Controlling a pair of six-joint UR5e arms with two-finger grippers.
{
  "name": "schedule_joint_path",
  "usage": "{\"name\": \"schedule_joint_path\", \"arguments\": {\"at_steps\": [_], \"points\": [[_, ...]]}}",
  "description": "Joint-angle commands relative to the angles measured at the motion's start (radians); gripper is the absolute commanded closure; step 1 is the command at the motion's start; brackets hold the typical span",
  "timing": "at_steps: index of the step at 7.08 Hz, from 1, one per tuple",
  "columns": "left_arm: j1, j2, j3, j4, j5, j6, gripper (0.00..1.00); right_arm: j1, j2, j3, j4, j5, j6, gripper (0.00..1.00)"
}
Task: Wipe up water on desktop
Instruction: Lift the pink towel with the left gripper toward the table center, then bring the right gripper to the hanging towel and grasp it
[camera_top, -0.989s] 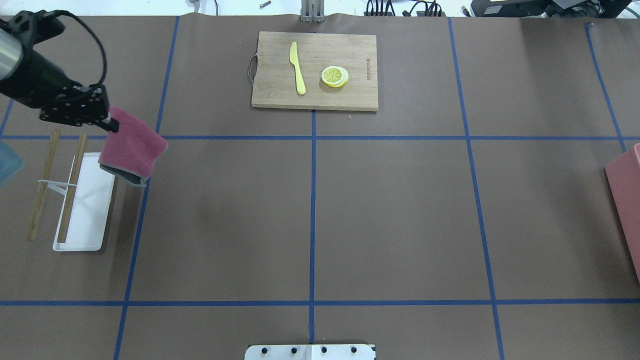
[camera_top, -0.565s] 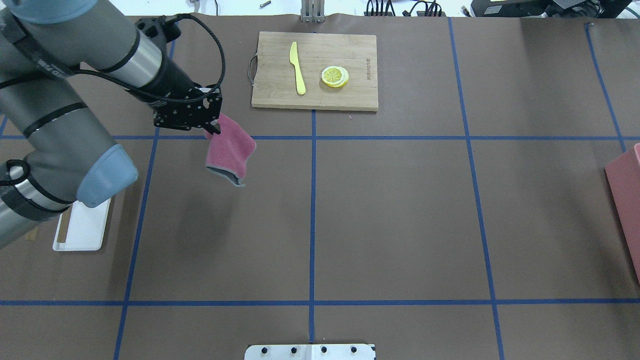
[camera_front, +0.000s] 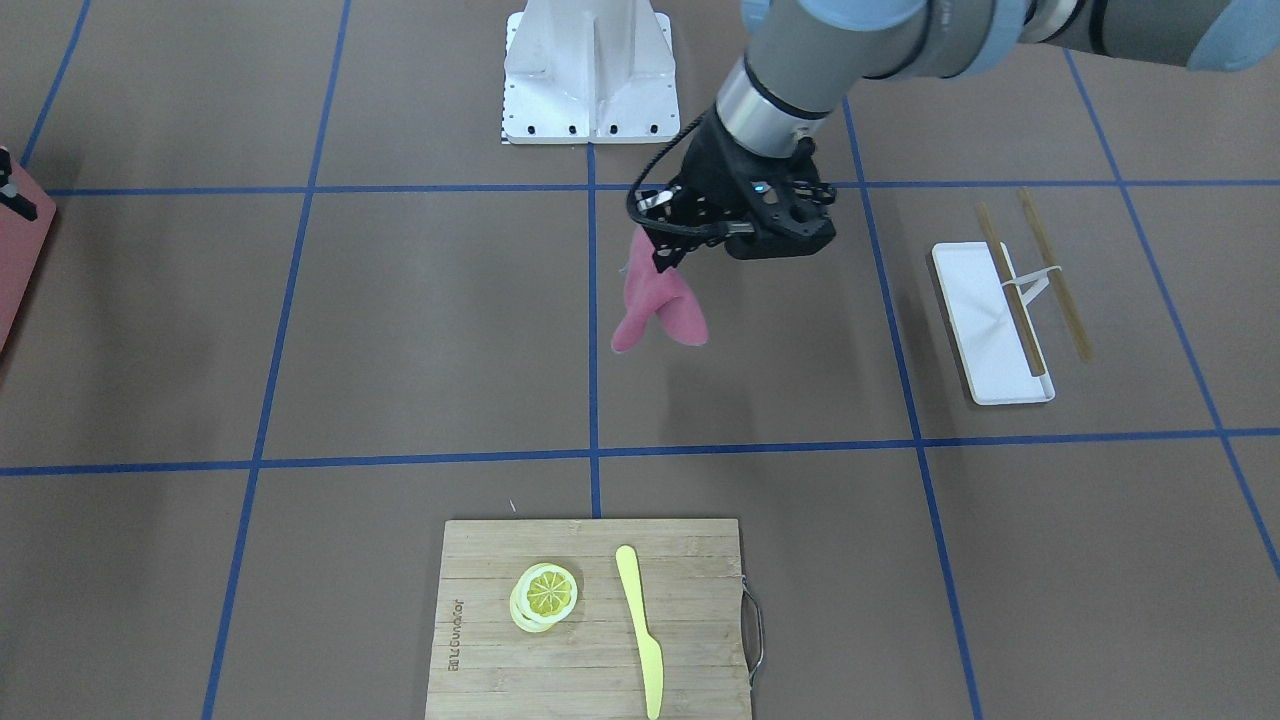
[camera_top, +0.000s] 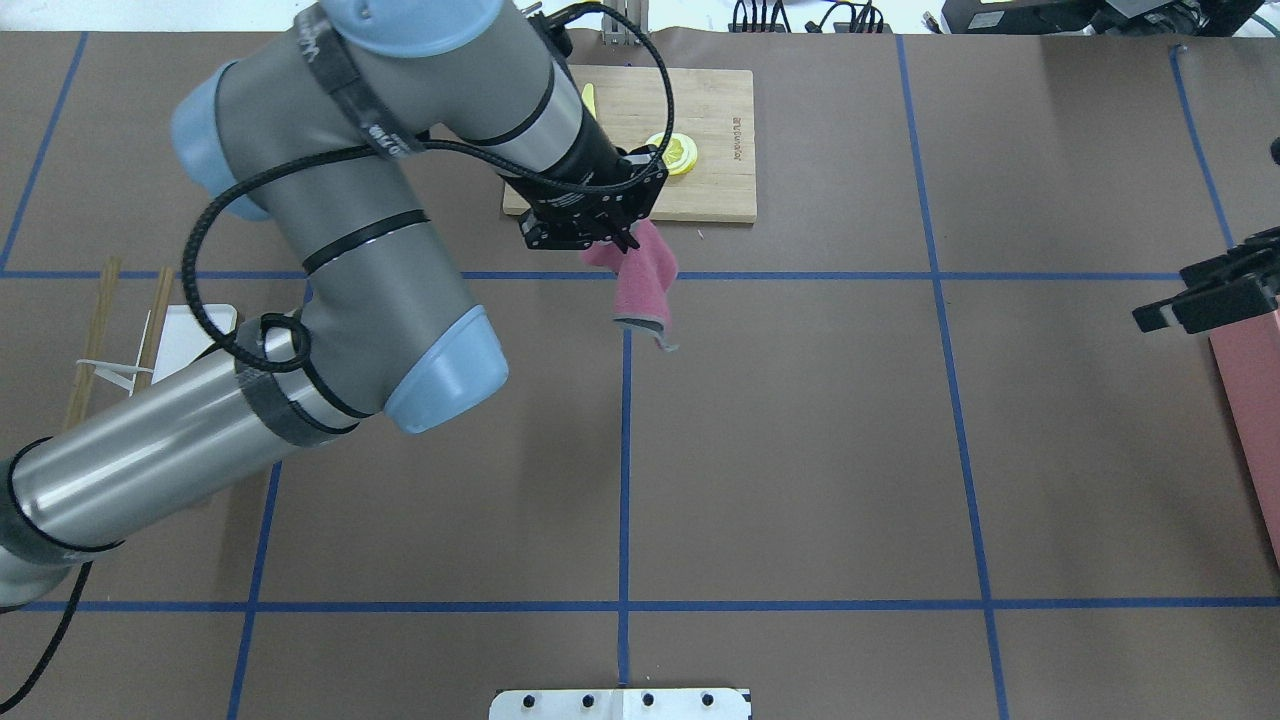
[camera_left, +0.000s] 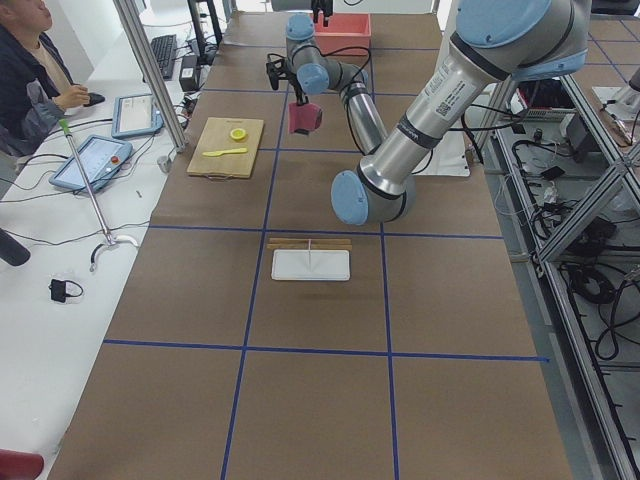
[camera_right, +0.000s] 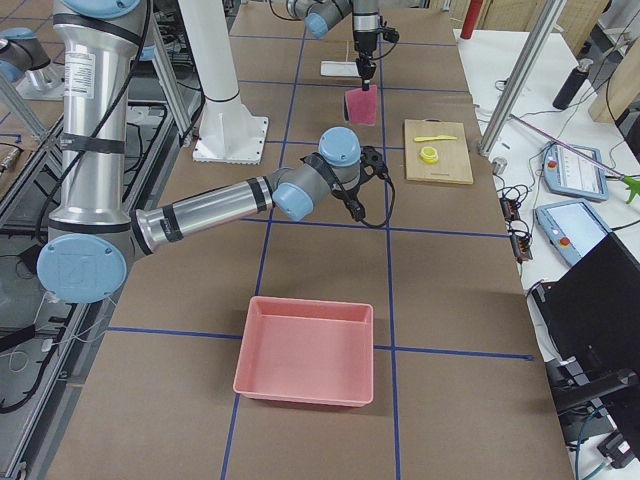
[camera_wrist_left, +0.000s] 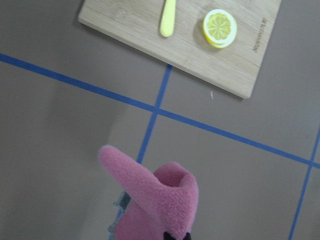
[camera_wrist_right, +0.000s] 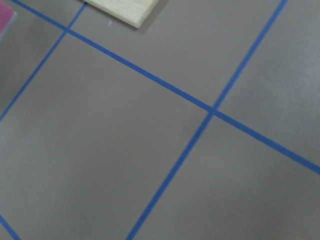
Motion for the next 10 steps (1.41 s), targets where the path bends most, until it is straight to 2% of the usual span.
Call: {"name": "schedule_joint_path", "arguments": {"at_steps": [1,2,4,7,9,10], "points": [[0.007,-0.074,0.055,-0.010,0.009,-0.057,1.00,-0.203,0.071,0.006,0.199,-0.170,0.150,0.05],[0.007,-0.088,0.055,-0.010,0.009,-0.109,1.00,-0.271,0.137,0.006,0.205,-0.254,0.161,0.07],[0.037,-0.087,0.057,-0.051,0.087,-0.142,1.00,-0.458,0.240,0.016,0.205,-0.497,0.200,0.07],[0.042,-0.082,0.071,-0.053,0.087,-0.273,1.00,-0.632,0.286,0.044,0.205,-0.772,0.208,0.07],[0.042,-0.082,0.071,-0.051,0.077,-0.333,1.00,-0.652,0.286,0.066,0.204,-0.810,0.208,0.07],[0.041,-0.079,0.072,-0.048,0.075,-0.334,1.00,-0.685,0.288,0.066,0.204,-0.889,0.208,0.07]]}}
